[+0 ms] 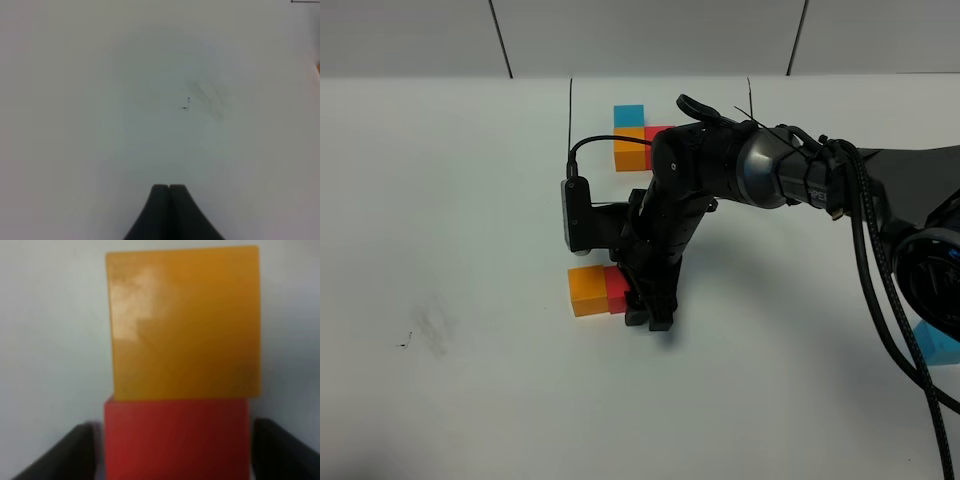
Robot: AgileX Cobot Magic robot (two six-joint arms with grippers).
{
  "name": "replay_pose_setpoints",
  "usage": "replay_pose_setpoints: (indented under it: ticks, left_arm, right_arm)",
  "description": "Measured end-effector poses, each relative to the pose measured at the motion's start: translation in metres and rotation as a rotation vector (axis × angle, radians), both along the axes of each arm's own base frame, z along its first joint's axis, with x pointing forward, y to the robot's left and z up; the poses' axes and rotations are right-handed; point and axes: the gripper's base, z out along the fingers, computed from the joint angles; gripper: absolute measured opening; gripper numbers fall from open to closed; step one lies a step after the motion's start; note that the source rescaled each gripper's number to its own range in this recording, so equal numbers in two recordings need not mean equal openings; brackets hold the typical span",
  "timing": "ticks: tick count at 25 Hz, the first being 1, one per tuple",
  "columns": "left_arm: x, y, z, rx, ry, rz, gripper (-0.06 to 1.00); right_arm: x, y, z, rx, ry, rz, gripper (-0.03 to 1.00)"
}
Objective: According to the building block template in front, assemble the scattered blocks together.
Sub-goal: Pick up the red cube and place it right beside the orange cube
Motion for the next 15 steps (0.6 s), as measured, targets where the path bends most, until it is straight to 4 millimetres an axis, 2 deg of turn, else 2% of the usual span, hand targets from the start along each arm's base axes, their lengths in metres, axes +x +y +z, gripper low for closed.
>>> replay_pose_setpoints:
  ticks: [4,10,15]
  left_arm:
    - [0.0,0.0,0.0,0.0,0.001,0.0,0.0]
    - [0.0,0.0,0.0,0.0,0.001,0.0,0.0]
    - [0.0,0.0,0.0,-0.001,0.001,0.0,0.0]
  right_arm:
    - [0.001,0.0,0.0,0.002,-0.008,-0.003,0.8]
    - [0.002,-0.003,0.004,-0.03,-0.023,-0.009,0.79]
    - [0.003,-0.011,0.017,-0.094,-0.066,-0.017,0.78]
